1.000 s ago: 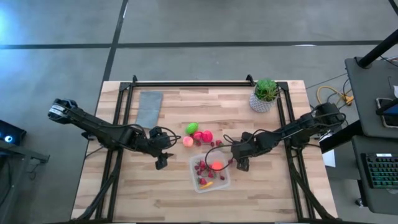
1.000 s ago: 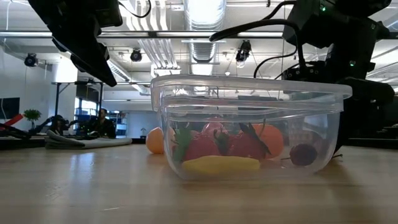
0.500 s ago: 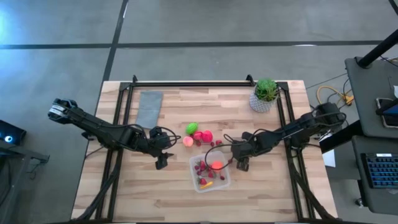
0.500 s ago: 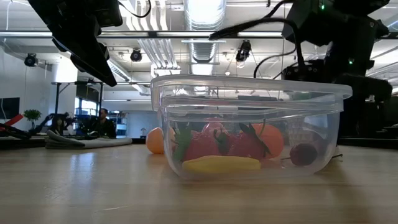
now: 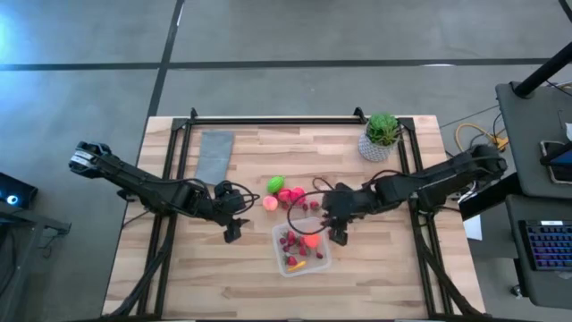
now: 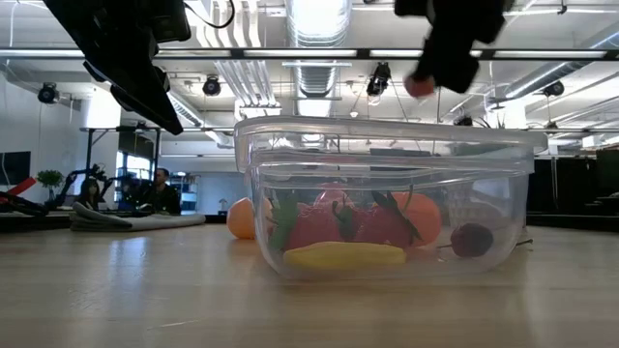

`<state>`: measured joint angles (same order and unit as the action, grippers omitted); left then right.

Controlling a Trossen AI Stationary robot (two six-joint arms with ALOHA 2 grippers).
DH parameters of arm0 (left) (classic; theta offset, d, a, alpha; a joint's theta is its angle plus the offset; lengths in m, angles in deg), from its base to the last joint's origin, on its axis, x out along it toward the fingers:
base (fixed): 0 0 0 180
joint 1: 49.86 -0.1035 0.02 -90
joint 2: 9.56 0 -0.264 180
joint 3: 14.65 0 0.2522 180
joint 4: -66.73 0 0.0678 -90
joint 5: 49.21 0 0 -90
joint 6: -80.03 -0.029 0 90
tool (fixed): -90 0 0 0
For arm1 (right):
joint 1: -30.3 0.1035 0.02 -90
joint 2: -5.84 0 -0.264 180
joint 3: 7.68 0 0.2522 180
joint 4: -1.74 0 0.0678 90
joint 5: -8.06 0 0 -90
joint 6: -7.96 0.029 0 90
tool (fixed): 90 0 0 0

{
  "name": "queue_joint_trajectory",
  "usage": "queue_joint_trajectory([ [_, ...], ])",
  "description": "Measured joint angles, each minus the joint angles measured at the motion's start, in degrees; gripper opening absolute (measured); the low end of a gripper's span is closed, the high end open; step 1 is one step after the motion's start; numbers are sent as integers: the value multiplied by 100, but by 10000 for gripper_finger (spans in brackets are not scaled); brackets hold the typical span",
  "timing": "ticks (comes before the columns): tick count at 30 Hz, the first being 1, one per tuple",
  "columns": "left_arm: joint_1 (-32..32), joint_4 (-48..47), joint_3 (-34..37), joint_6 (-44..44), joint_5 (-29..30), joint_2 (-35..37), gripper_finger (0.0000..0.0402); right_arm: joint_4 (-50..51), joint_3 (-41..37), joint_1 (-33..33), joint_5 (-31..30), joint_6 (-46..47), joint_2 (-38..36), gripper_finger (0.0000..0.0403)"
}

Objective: Pick and placing Produce into tupperware
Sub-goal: Put the bottom pink peach into the transparent bin

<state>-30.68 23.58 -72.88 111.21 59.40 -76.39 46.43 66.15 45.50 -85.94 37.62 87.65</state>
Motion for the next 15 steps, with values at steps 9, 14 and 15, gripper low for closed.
queue_joint_trajectory([
  [9,0,-4,0,-4,162,-2,217,12,1088,4,1195,-318,1493,107],
  [14,2,-13,0,-2,158,-2,217,79,1519,11,1193,-380,2070,137],
  [15,2,-13,0,-2,151,-2,217,121,1586,12,1189,-410,2090,147],
])
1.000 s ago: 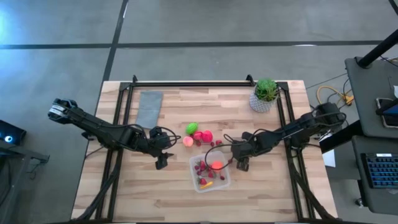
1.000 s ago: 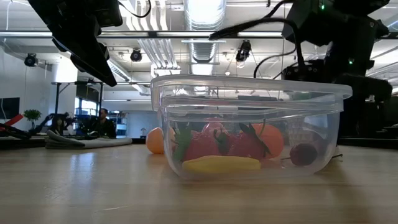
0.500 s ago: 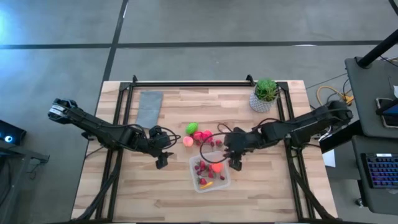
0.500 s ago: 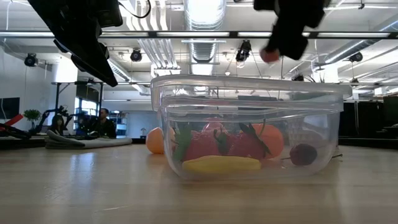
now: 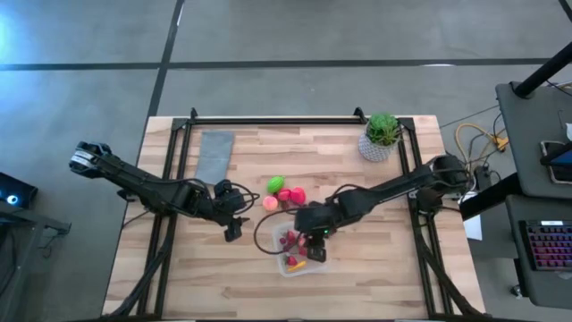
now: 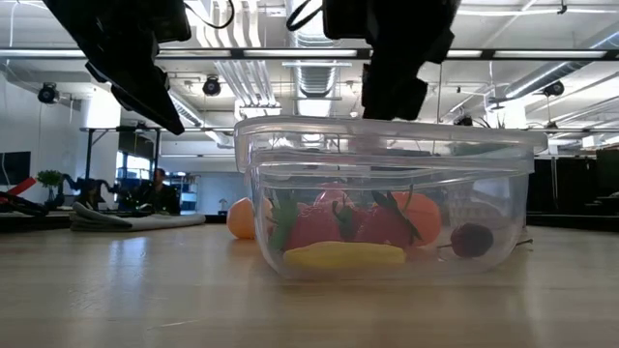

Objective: Pick and placing Produce into tupperware
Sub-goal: Put the bottom pink peach into the transparent bin, then put the pink peach into the transparent bin

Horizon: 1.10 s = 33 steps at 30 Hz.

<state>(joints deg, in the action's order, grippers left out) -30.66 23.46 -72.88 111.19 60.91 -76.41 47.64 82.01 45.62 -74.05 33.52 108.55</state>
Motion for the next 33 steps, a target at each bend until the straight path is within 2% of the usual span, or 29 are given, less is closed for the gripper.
queue_joint_trajectory([
  [6,0,2,5,-2,-15,0,217,555,314,4,-633,-14,-9,218],
  [12,-51,244,229,-344,17,0,217,1221,437,4,-1836,285,-501,268],
  [21,-664,2474,1213,-1244,9,-123,217,2201,327,4,-3137,1443,-1416,302],
  [26,-1141,2962,1242,-1800,-122,-561,217,2593,309,2,-3436,1775,-1558,317],
  [33,-1300,3300,1132,-2288,-466,-1287,217,3091,303,2,-3651,2611,-1535,338],
])
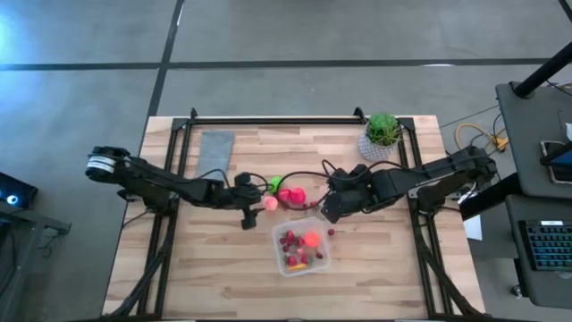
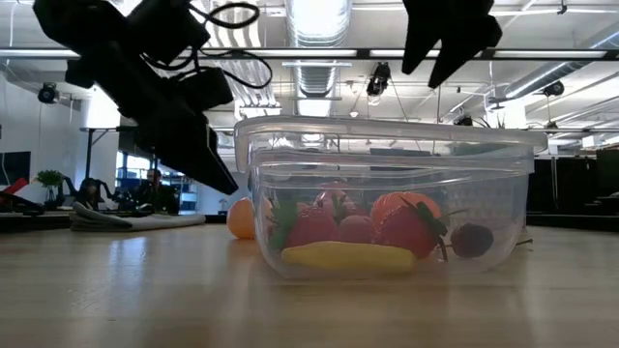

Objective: Pick and placing Produce into tupperware
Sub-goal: Put the pink peach into the transparent bin

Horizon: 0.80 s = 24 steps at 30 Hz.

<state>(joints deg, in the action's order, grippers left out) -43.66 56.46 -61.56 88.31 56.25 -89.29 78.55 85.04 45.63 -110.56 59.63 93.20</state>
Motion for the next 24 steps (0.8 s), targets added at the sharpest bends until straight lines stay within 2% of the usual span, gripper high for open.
queue_joint_trajectory([
  [4,4,114,-78,28,-177,-239,217,273,-2,0,-9,203,3,346],
  [12,-124,393,-266,31,-179,-672,217,689,-17,-20,-160,-191,3,350],
  [24,-138,425,-640,39,-175,-1239,217,725,-147,-57,-157,-414,3,350],
])
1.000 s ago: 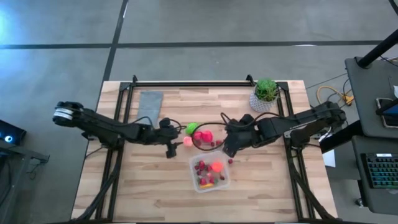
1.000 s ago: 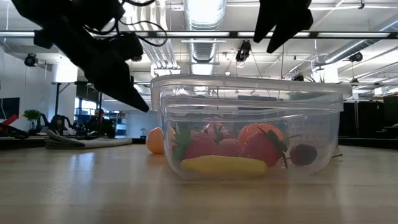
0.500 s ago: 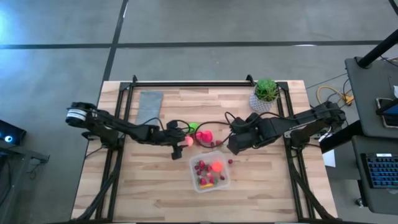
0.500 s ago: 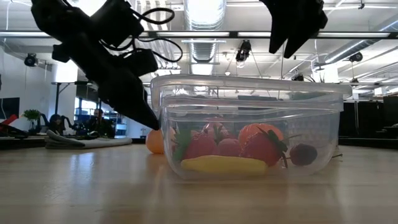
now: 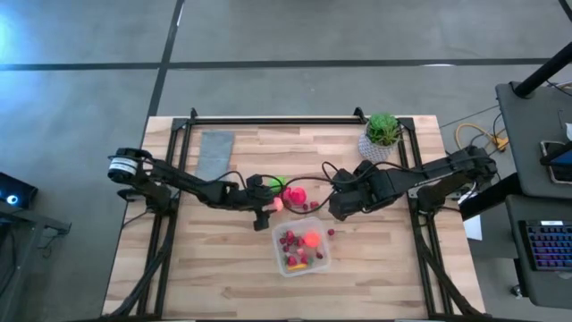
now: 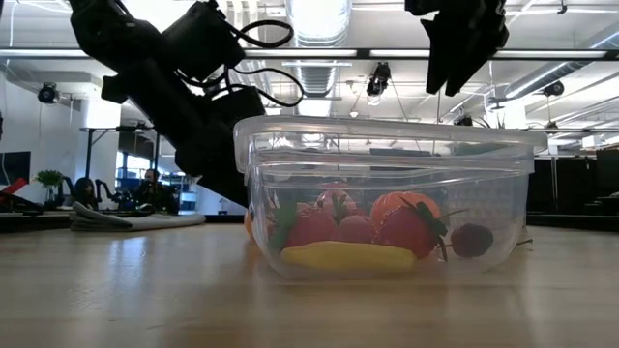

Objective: Pick and placing Produce into tupperware
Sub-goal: Put the pink peach into the transparent bin

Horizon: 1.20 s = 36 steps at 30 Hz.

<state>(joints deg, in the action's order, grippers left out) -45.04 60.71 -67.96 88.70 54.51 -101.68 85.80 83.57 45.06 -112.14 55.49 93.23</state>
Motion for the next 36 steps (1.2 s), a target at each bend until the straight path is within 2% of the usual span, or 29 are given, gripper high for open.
queue_joint_trajectory([
  [4,0,-141,-34,-2,26,47,217,-7,-82,0,17,15,0,350],
  [15,-7,-1268,150,34,359,1171,217,-7,-203,-18,162,27,0,350],
  [21,-7,-1343,251,1469,387,1266,217,-4,-215,-18,164,42,0,350],
  [24,-4,-1298,251,1694,393,1246,217,-4,-216,-18,168,38,0,350],
  [31,4,-1284,214,1565,395,1237,217,3,-220,-18,190,-111,0,350],
  [36,64,-1364,35,608,582,1317,217,120,-220,-18,192,-127,0,350],
])
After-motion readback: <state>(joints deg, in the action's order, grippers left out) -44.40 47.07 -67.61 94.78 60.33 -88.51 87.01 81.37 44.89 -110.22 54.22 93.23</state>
